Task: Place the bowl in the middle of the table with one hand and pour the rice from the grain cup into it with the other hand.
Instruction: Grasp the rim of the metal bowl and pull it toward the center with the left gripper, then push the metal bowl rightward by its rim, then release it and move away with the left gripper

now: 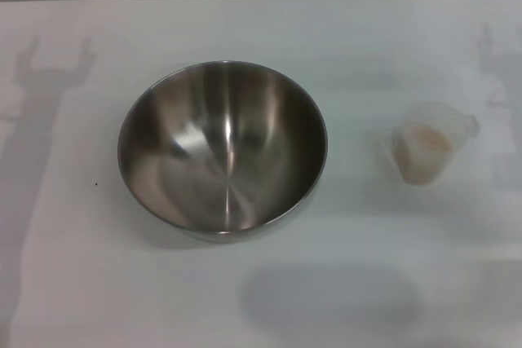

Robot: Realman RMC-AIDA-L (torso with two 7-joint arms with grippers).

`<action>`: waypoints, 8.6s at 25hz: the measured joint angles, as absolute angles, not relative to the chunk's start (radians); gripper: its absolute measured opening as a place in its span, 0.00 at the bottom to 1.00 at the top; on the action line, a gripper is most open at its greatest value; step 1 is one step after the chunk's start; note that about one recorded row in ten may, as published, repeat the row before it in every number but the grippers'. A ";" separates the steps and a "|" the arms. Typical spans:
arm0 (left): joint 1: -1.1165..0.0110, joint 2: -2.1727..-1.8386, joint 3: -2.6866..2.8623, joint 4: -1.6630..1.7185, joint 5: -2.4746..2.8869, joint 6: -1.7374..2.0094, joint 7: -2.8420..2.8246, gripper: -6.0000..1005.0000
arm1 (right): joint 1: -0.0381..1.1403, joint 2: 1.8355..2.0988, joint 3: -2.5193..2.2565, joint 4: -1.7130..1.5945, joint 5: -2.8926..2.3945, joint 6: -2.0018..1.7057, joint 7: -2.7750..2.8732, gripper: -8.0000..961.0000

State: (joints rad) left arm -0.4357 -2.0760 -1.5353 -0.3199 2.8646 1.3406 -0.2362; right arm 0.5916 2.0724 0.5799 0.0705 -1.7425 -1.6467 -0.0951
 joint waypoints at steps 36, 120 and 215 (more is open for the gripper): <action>-0.278 -2.052 -1.585 -1.019 2.849 0.382 -0.321 0.86 | 0.584 2.072 0.580 0.072 -1.739 -1.646 -0.095 0.54; -0.689 -2.065 -1.753 -1.288 2.727 -1.517 0.139 0.36 | 0.632 2.066 0.580 0.007 -1.739 -1.575 -0.095 0.53; -1.081 -2.063 -1.994 -0.740 2.635 -1.279 0.460 0.05 | 0.632 2.066 0.580 0.006 -1.739 -1.581 -0.095 0.54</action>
State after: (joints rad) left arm -1.0813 -2.0627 -1.9939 -0.7398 2.6351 -1.2788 0.4603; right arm 0.6319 2.0663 0.5798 0.0061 -1.7394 -1.5813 -0.0951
